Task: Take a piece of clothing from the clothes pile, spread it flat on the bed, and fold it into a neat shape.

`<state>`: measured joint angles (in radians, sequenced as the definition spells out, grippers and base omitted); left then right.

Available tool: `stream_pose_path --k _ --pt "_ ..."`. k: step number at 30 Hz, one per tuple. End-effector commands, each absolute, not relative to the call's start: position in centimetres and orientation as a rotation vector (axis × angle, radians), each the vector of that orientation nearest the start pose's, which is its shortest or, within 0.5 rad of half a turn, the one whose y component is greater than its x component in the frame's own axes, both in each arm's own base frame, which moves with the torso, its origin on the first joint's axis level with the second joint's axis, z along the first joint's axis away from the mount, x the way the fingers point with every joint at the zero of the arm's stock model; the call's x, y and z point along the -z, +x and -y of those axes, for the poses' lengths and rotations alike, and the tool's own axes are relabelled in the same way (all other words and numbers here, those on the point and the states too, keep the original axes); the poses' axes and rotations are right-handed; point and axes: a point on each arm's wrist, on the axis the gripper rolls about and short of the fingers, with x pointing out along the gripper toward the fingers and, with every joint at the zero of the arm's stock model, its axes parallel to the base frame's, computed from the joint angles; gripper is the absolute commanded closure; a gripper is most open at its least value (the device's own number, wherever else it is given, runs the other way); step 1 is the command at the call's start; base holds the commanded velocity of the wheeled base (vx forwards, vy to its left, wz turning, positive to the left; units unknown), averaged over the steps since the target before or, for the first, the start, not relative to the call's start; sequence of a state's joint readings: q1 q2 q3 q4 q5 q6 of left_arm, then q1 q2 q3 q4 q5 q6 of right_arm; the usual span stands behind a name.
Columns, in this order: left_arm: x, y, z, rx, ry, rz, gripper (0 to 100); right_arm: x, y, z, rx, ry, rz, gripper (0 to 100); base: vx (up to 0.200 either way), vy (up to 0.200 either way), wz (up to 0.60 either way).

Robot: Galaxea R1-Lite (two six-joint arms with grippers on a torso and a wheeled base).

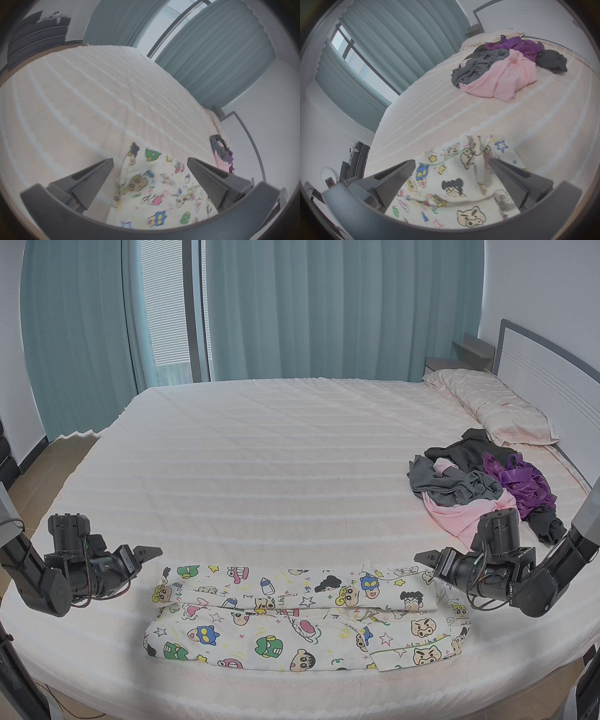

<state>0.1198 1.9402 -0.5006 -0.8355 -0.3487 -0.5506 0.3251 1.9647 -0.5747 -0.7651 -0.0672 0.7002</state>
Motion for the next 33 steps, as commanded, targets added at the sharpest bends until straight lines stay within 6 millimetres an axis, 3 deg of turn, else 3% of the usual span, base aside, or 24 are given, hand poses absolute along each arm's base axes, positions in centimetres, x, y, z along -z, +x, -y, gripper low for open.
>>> stream_pose_path --k 1,2,9,14,19,33 --pt "-7.7 30.9 0.4 0.060 -0.688 -0.578 0 -5.4 30.6 -11.6 -0.057 0.564 -0.673 0 0.000 0.000 0.00" --pt "-7.7 30.9 0.4 0.060 -0.688 -0.578 0 -5.4 30.6 -11.6 -0.057 0.564 -0.673 0 0.000 0.000 0.00" --pt "-5.2 34.5 6.8 -0.026 -0.811 -0.599 0 -2.9 33.3 -13.9 -0.037 0.663 -0.702 0 0.000 0.000 0.00" --pt "-3.3 35.1 9.6 -0.071 -0.841 -0.621 0 -2.1 33.3 -14.1 -0.021 0.673 -0.722 0 0.000 0.000 0.00" --pt "-2.7 34.4 10.5 -0.070 -0.851 -0.654 0 -1.8 33.2 -14.0 -0.016 0.670 -0.729 0 0.000 0.000 0.00" --pt "-1.0 31.5 10.1 -0.120 -0.807 -0.773 0 -1.3 33.3 -14.0 -0.006 0.666 -0.742 0 0.000 0.000 0.00"
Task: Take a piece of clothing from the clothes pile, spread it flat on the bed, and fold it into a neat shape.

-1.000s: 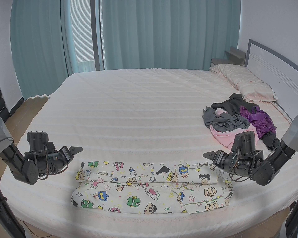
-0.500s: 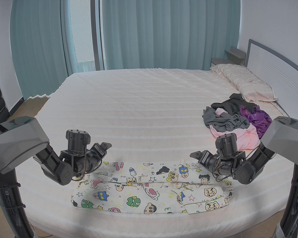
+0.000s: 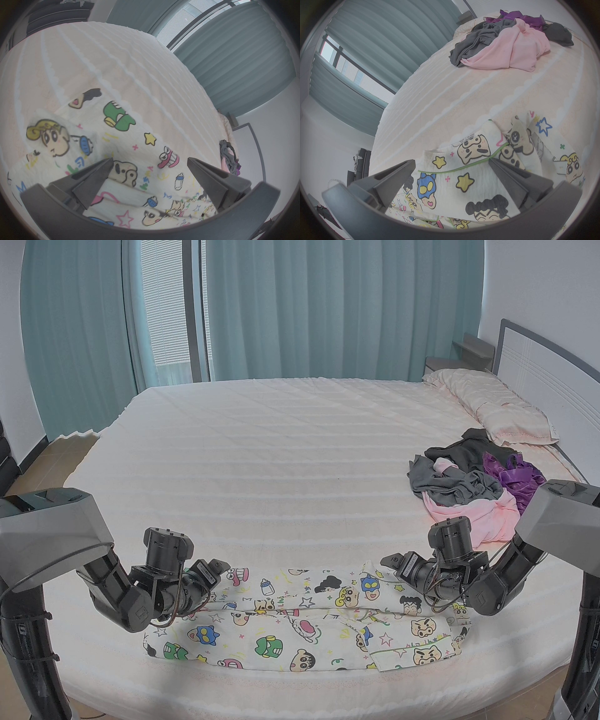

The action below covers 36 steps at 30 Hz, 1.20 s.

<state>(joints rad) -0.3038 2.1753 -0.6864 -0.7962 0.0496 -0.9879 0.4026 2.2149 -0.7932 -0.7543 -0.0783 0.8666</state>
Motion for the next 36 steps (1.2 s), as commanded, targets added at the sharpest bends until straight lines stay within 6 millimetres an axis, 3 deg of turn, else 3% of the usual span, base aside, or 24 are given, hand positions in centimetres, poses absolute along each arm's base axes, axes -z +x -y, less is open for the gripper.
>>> stream_pose_path --k 1,13,19,24,31,36 --pt "-1.3 31.3 10.1 -0.119 -0.806 -0.774 0 -1.3 33.3 -14.0 -0.006 0.666 -0.742 0 0.000 0.000 0.00" --pt "-2.1 30.3 9.2 -0.130 -0.735 -0.749 0 -1.2 33.2 -13.9 -0.003 0.664 -0.747 0 0.000 0.000 0.00" --pt "-1.8 29.7 7.3 -0.198 -0.687 -0.745 0 -1.2 33.2 -13.9 -0.003 0.664 -0.747 0 0.000 0.000 0.00" --pt "-3.2 29.7 6.0 -0.224 -0.702 -0.689 0 -1.2 33.2 -13.9 -0.002 0.664 -0.746 0 0.000 0.000 0.00" --pt "-2.9 28.8 4.9 -0.254 -0.654 -0.720 0 -1.2 33.2 -13.9 -0.003 0.665 -0.745 0 0.000 0.000 0.00" --pt "-5.5 29.0 5.4 -0.204 -0.672 -0.642 0 -1.5 33.2 -14.0 -0.007 0.666 -0.740 0 0.000 0.000 0.00"
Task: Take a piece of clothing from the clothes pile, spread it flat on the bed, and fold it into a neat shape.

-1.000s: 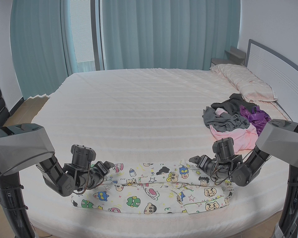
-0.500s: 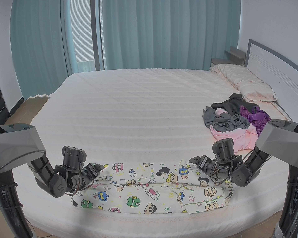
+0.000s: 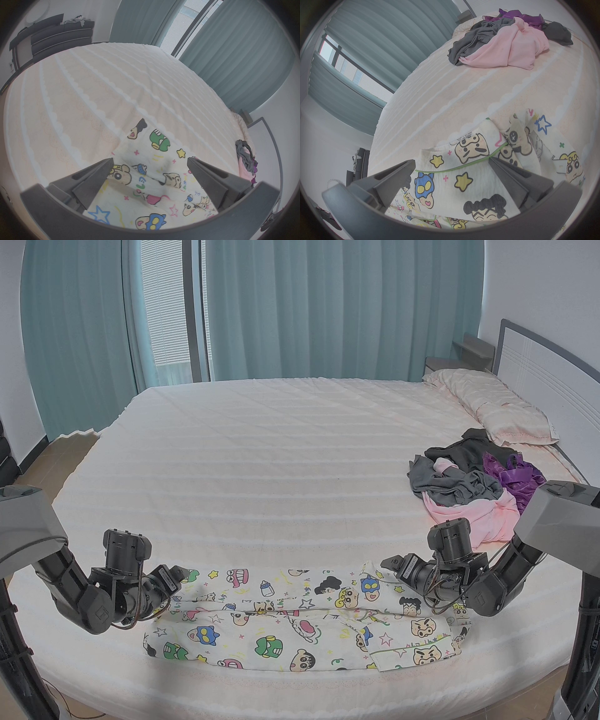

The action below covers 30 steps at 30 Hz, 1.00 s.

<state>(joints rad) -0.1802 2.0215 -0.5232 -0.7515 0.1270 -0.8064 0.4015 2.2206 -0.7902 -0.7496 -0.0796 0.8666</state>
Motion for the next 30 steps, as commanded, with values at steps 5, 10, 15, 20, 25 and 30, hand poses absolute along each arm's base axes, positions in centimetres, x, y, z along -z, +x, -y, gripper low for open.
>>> stream_pose_path --k 5,10,15,20,25,30 --pt "-7.6 29.9 8.2 -0.128 -0.715 -0.623 0 -1.6 33.2 -14.0 -0.008 0.667 -0.738 0 0.000 0.000 0.00" --pt "-7.6 30.8 12.1 -0.057 -0.791 -0.650 0 -1.5 33.1 -14.0 -0.009 0.666 -0.741 0 0.000 0.000 0.00" --pt "-5.5 32.2 16.1 -0.009 -0.820 -0.703 0 -1.5 33.1 -14.0 -0.008 0.666 -0.743 0 0.000 0.000 0.00" --pt "-3.9 33.4 19.0 0.035 -0.837 -0.735 0 -1.5 32.9 -13.9 -0.007 0.667 -0.742 0 0.000 0.000 0.00" --pt "-3.6 33.8 20.6 0.097 -0.839 -0.756 0 -1.8 32.6 -13.9 -0.009 0.667 -0.740 0 0.000 0.000 0.00" --pt "-3.4 33.4 21.7 0.157 -0.838 -0.801 0 -1.6 32.5 -13.9 -0.009 0.665 -0.744 0 0.000 0.000 0.00"
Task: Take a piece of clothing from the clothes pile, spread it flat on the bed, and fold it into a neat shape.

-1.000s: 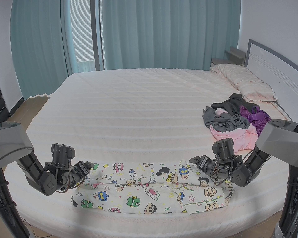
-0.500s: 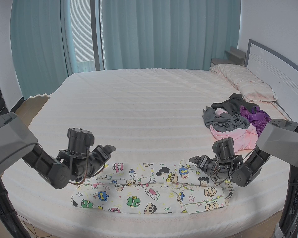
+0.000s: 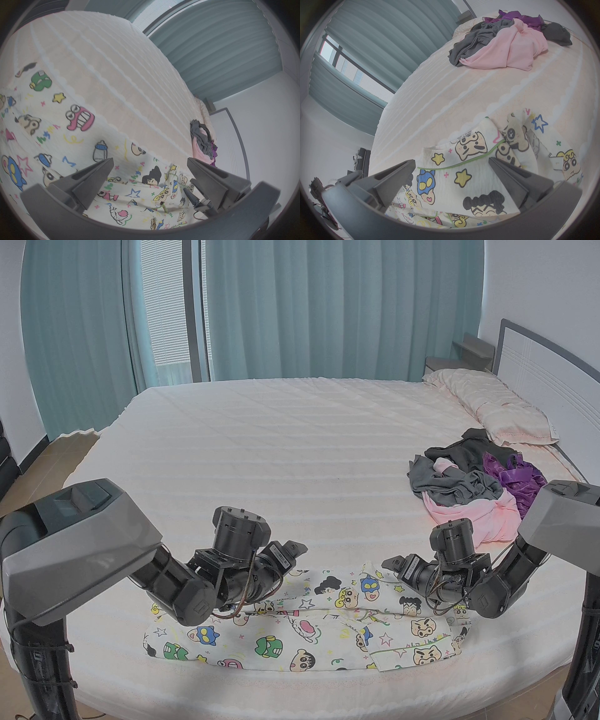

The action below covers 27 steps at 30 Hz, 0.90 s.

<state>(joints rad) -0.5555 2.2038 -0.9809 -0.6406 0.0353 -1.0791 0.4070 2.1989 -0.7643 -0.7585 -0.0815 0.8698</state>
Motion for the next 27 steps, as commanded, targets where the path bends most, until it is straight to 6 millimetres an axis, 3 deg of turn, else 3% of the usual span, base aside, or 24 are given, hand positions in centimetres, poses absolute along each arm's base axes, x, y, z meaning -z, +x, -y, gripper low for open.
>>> stream_pose_path --k 1,19,27 --pt "-3.2 33.4 21.7 0.156 -0.835 -0.805 0 -1.6 32.5 -13.9 -0.009 0.665 -0.744 0 0.000 0.000 0.00" --pt "-1.6 32.2 22.6 0.182 -0.801 -0.880 0 -1.7 32.4 -14.1 -0.014 0.664 -0.744 0 0.000 0.000 0.00" --pt "-1.8 29.9 22.5 0.214 -0.777 -0.938 0 -1.6 32.4 -14.1 -0.013 0.664 -0.746 0 0.000 0.000 0.00"
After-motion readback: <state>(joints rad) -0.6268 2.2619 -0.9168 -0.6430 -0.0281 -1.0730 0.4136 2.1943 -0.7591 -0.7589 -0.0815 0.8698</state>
